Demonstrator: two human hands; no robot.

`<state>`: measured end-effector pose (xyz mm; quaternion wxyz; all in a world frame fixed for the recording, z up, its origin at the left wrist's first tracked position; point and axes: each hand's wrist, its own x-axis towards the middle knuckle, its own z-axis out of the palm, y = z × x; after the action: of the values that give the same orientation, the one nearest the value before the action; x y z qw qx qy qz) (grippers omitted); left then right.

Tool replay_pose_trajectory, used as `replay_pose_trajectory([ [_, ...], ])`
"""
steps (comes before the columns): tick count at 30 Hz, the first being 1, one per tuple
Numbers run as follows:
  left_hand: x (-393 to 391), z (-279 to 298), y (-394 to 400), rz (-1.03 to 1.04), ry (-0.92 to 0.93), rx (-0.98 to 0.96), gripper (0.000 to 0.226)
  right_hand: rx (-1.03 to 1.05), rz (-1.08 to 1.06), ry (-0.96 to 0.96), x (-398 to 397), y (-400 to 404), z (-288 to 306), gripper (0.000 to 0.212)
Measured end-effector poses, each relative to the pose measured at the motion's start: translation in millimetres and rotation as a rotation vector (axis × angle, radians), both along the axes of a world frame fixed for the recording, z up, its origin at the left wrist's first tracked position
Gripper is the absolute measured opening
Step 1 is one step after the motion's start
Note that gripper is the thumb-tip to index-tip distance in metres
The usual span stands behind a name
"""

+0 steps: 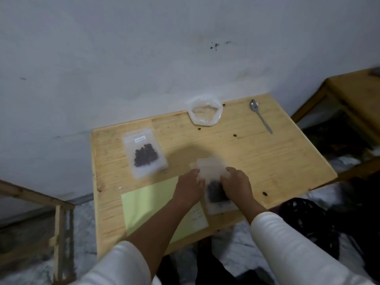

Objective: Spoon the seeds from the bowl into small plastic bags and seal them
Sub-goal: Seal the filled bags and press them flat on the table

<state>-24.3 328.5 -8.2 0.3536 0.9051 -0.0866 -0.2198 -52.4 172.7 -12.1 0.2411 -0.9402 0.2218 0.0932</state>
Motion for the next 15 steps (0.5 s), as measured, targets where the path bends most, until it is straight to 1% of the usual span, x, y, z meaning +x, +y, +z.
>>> replay_pose_trajectory([
  [2,-1,0,-8,0.038,0.034,-0.023,0.043,0.091,-0.062,0.009,-2,-2,0,0.04],
  [4,-1,0,-12,0.08,0.042,-0.052,0.041,0.152,-0.116,-0.023,-2,-5,-2,0.039],
  [7,-1,2,-15,0.146,0.048,-0.102,0.036,0.208,-0.214,-0.113,1,-8,1,0.037],
  [9,1,6,-13,0.18,0.037,-0.154,0.033,0.287,-0.251,-0.18,6,-7,9,0.037],
  [12,5,15,-4,0.225,0.025,-0.271,0.031,0.487,-0.261,-0.242,14,-1,21,0.043],
  [15,6,24,8,0.279,0.009,-0.393,0.03,0.682,-0.191,-0.21,18,10,28,0.051],
])
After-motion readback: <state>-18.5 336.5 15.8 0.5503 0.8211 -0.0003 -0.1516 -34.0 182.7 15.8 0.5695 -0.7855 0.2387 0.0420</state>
